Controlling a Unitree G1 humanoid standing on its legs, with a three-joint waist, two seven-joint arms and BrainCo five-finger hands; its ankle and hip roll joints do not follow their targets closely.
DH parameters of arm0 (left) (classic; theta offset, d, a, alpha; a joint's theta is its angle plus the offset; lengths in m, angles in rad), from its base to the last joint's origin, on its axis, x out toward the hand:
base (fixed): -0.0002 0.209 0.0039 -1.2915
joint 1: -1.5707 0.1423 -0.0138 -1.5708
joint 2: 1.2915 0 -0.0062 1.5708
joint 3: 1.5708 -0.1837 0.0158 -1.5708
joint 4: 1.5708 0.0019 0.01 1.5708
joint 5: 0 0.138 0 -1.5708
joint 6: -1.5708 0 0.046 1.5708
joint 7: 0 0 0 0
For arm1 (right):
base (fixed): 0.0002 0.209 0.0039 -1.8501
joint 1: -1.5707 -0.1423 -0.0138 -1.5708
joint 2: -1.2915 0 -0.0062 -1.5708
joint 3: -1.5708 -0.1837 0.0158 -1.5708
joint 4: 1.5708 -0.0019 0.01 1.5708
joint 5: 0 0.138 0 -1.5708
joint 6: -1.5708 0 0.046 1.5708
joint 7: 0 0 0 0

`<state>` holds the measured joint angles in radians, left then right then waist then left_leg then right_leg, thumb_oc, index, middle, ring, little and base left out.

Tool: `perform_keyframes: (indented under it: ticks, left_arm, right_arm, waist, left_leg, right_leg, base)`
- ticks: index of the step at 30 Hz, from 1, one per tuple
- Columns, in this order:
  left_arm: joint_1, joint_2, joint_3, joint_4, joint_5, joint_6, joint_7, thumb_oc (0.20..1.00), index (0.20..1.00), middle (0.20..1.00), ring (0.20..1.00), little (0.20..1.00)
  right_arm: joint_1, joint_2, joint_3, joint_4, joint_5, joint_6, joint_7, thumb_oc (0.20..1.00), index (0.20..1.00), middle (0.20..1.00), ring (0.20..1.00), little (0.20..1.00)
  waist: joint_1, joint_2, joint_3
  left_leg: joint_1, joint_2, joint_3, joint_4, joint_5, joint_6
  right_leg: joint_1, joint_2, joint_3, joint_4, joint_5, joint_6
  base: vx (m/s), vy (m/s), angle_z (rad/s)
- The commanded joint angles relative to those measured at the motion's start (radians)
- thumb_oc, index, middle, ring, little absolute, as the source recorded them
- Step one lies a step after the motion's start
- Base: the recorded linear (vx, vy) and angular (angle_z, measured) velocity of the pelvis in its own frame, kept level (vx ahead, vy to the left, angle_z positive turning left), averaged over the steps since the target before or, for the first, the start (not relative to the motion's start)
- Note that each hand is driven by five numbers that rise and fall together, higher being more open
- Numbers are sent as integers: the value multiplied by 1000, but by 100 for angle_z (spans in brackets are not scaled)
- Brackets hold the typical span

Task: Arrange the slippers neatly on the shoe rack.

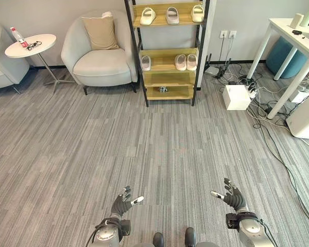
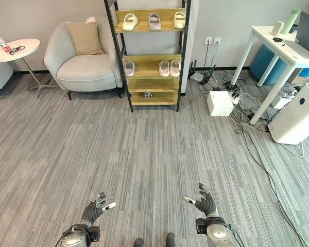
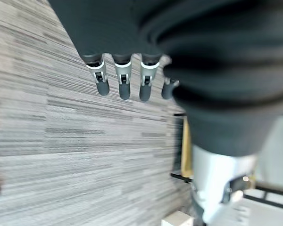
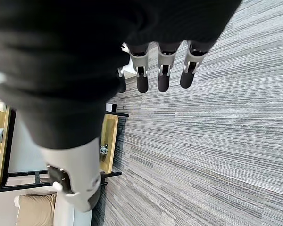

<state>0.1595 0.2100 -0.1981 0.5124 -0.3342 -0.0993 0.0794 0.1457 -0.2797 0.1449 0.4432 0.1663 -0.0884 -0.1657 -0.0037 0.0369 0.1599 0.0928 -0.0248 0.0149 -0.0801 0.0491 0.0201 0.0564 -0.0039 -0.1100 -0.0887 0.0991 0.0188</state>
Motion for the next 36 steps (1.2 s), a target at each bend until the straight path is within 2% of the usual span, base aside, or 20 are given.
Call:
perform_keyframes:
  ticks: [1,19,29,33,34,36]
  left_arm:
    - [-33,39,-4,-32,-5,-57,28,1000,1000,1000,1000,1000]
    - [-19,50,-6,-83,7,-54,33,1000,1000,1000,1000,1000]
    - [-32,65,9,-133,29,-62,62,1000,1000,1000,1000,1000]
    - [-34,68,30,-129,23,-69,69,1000,1000,1000,1000,1000]
    - [-36,69,33,-128,19,-69,70,1000,1000,1000,1000,1000]
    - [-52,81,42,-132,13,-69,74,1000,1000,1000,1000,1000]
  right_arm:
    - [-33,-7,24,-9,0,-48,-20,1000,1000,1000,1000,1000]
    - [-35,-12,43,-2,1,-38,-12,1000,1000,1000,1000,1000]
    - [-62,-33,67,-27,-24,-28,-20,1000,1000,1000,1000,1000]
    - [-80,-35,53,-20,-27,-30,-30,1000,1000,1000,1000,1000]
    - [-84,-35,48,-18,-23,-31,-33,1000,1000,1000,1000,1000]
    - [-92,-38,33,-20,-23,-31,-38,1000,1000,1000,1000,1000]
  waist:
    - [0,-45,-21]
    - [3,-50,-21]
    - [4,-44,43]
    - [9,-50,47]
    - [9,-53,51]
    - [9,-59,70]
  left_leg:
    - [2,35,-46,-7,-93,-36]
    - [12,35,-46,-7,-102,-36]
    - [-32,25,-42,-7,-89,-32]
    - [-33,12,-45,-7,-98,-19]
    - [-35,8,-47,-2,-100,-15]
    - [-51,2,-50,27,-110,-1]
  right_leg:
    - [30,-112,44,1,-97,116]
    - [39,-111,43,1,-103,116]
    - [-10,-124,47,1,-87,127]
    - [-4,-131,51,1,-88,134]
    - [-7,-135,54,15,-88,136]
    - [-73,-136,69,145,-111,144]
  base:
    - [0,0,0]
    - [0,0,0]
    - [-1,15,0]
    - [54,72,-2]
    - [47,126,0]
    - [-33,109,-4]
